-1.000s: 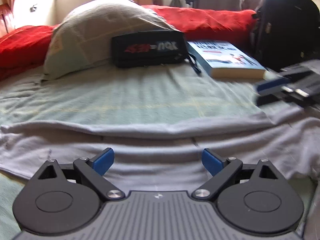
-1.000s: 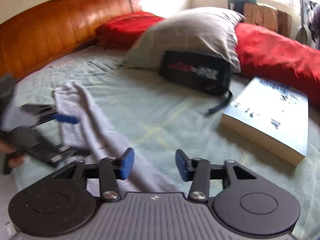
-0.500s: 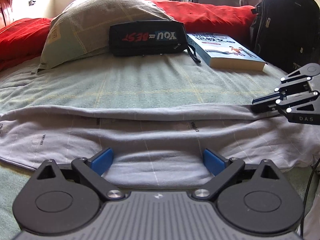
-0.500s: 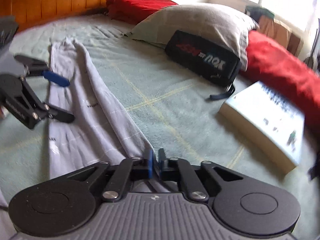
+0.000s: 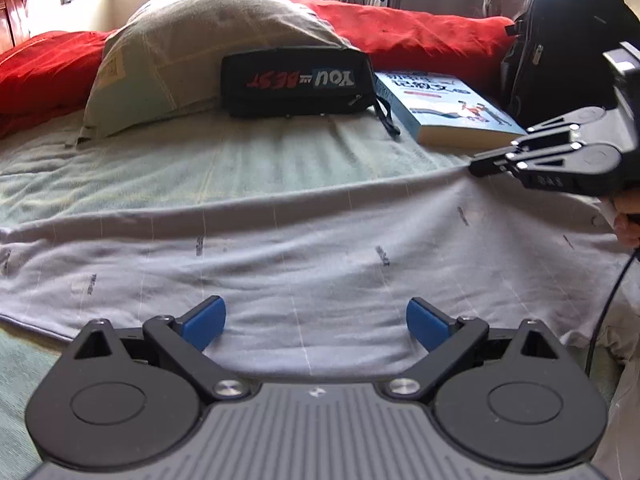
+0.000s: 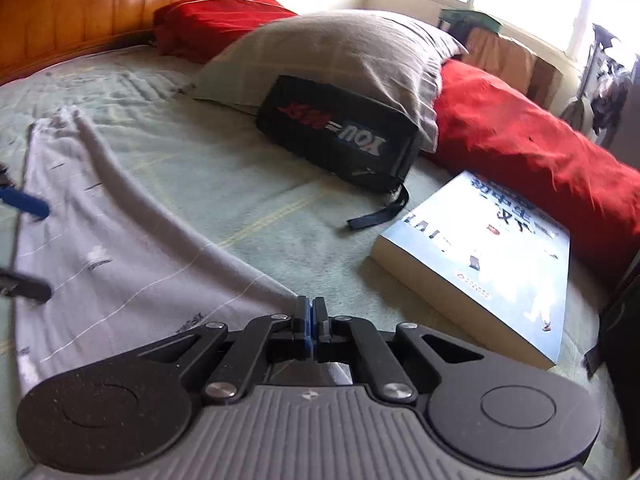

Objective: Fold clothes

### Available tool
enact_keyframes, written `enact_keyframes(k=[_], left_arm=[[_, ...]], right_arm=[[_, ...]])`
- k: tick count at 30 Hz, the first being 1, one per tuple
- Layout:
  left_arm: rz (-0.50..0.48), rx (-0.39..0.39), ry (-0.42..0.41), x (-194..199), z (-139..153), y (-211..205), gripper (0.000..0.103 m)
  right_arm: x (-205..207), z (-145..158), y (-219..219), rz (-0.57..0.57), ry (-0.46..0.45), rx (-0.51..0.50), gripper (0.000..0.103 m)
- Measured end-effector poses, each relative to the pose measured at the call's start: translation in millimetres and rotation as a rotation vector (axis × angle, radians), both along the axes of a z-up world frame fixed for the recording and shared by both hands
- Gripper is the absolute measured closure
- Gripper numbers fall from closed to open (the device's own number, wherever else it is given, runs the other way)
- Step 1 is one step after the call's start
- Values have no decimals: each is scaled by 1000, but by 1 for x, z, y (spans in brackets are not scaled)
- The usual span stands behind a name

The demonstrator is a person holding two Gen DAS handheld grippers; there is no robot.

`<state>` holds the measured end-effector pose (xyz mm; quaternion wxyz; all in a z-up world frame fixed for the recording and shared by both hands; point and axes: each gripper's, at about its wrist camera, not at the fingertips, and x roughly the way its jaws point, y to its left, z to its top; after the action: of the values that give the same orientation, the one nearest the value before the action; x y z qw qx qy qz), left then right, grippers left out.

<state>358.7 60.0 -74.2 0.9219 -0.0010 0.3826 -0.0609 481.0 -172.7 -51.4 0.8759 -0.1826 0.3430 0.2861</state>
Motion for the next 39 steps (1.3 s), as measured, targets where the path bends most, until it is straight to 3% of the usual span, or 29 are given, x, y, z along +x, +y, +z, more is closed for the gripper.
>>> enact_keyframes(k=[4, 7, 10, 11, 15, 21, 24, 31, 34, 36, 37, 39], left_arm=[[2, 5, 8, 0, -2, -1, 6], [4, 8, 14, 1, -4, -1, 6], [6, 12, 20, 1, -6, -2, 6], [6, 13, 21, 1, -7, -2, 6], [6, 13, 25, 1, -8, -2, 6], [5, 11, 26, 1, -8, -1, 6], [4, 9, 27, 0, -9, 0, 5], [1, 8, 28, 0, -10, 0, 4], [4, 9, 29, 1, -10, -1, 3], [5, 9, 29, 0, -10, -1, 3], [5, 9, 29, 0, -10, -1, 3], [8, 9, 30, 0, -9, -1, 3]], right_arm=[[16, -5, -11, -57, 78, 59, 94], [11, 19, -45, -118, 66, 167, 85], [3, 36, -81, -155, 36, 191, 76], [1, 36, -92, -167, 37, 172, 72], [-8, 20, -124, -217, 86, 102, 71], [-34, 9, -146, -186, 91, 21, 69], [-39, 8, -154, -164, 94, -2, 56], [-45, 17, -173, -160, 80, 33, 57], [-42, 4, -168, -144, 106, -48, 59], [-44, 0, -165, -135, 109, -38, 79], [-46, 0, -164, -132, 107, -27, 98], [-47, 1, -163, -146, 81, -24, 99]])
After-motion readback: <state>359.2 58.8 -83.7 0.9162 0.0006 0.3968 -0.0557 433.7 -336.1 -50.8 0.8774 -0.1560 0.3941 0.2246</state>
